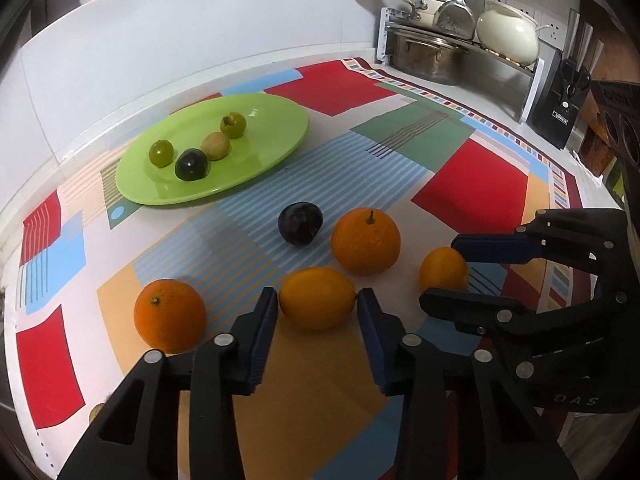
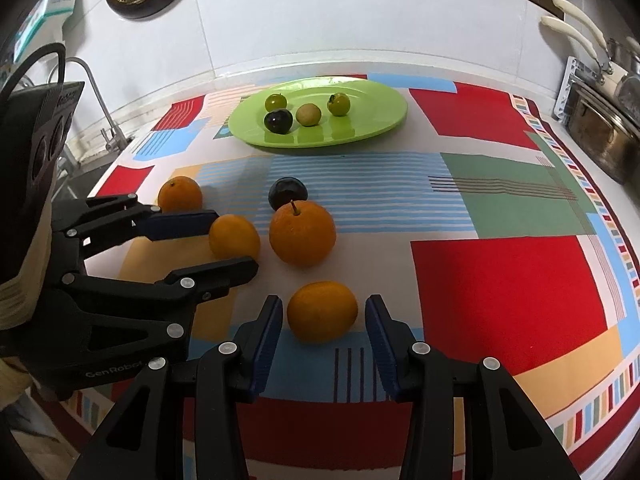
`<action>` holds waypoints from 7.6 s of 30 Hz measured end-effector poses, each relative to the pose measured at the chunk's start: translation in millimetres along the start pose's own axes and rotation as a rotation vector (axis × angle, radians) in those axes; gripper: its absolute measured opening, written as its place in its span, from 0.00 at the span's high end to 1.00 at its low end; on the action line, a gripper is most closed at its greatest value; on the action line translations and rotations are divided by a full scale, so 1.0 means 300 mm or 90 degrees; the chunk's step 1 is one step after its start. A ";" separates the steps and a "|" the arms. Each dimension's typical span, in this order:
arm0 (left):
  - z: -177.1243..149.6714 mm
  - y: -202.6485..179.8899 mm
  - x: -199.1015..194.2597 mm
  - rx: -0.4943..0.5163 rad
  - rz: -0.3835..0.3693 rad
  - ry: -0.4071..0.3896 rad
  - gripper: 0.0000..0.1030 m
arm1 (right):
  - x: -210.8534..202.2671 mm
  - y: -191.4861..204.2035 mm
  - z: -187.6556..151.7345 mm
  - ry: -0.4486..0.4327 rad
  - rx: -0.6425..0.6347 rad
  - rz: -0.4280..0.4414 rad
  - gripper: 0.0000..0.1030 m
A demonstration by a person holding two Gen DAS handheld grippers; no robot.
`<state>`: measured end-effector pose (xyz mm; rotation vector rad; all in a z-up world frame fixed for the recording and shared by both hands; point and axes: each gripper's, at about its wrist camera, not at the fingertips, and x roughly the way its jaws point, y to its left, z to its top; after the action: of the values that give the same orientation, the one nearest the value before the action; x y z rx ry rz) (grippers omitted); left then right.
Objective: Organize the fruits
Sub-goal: 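Grasp an orange with the left tool while the right tool grasps another orange, then carry both oranges with both tools over the green plate, then open both tools to drop the oranges onto the plate, then withdraw both tools from the plate toward the remaining fruits, then grasp the yellow-brown fruit with the left tool while the right tool grasps an orange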
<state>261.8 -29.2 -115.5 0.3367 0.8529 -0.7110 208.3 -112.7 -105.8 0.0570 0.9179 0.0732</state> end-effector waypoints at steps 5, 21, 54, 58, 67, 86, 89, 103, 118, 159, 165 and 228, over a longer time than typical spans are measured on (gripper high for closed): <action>-0.001 -0.003 -0.001 -0.002 0.007 -0.002 0.62 | 0.004 -0.003 -0.005 0.008 -0.002 0.007 0.64; 0.018 -0.014 -0.109 -0.048 0.044 -0.037 0.62 | -0.083 -0.003 0.039 -0.041 -0.018 0.028 0.64; 0.299 0.100 -0.249 -0.099 0.141 -0.145 0.62 | -0.186 -0.050 0.376 -0.176 -0.059 0.061 0.64; 0.342 0.144 -0.232 -0.111 0.142 -0.145 0.62 | -0.182 -0.043 0.436 -0.192 -0.074 0.063 0.64; 0.434 0.225 -0.196 -0.107 0.167 -0.149 0.62 | -0.112 -0.055 0.568 -0.190 -0.082 0.070 0.64; 0.517 0.408 0.006 -0.135 0.147 -0.100 0.62 | 0.143 -0.072 0.733 -0.132 -0.088 0.070 0.64; 0.525 0.431 0.047 -0.138 0.143 -0.085 0.62 | 0.189 -0.077 0.746 -0.119 -0.087 0.072 0.64; 0.554 0.521 0.236 -0.138 0.124 -0.023 0.62 | 0.391 -0.124 0.788 -0.050 -0.073 0.078 0.64; 0.560 0.528 0.216 -0.138 0.150 -0.032 0.52 | 0.414 -0.141 0.790 -0.044 -0.059 0.068 0.63; 0.211 0.278 -0.482 -0.192 0.248 -0.168 0.43 | -0.174 0.165 0.513 -0.181 -0.150 0.139 0.56; 0.133 0.263 -0.532 -0.205 0.269 -0.166 0.43 | -0.199 0.224 0.466 -0.185 -0.169 0.157 0.56; -0.231 0.324 -0.175 -0.279 0.183 -0.002 0.75 | 0.210 0.387 0.234 -0.002 -0.240 0.136 0.53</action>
<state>266.1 101.2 -118.4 0.0609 0.9088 -0.2459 297.6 7.3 -103.7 -0.1949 0.8804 0.4431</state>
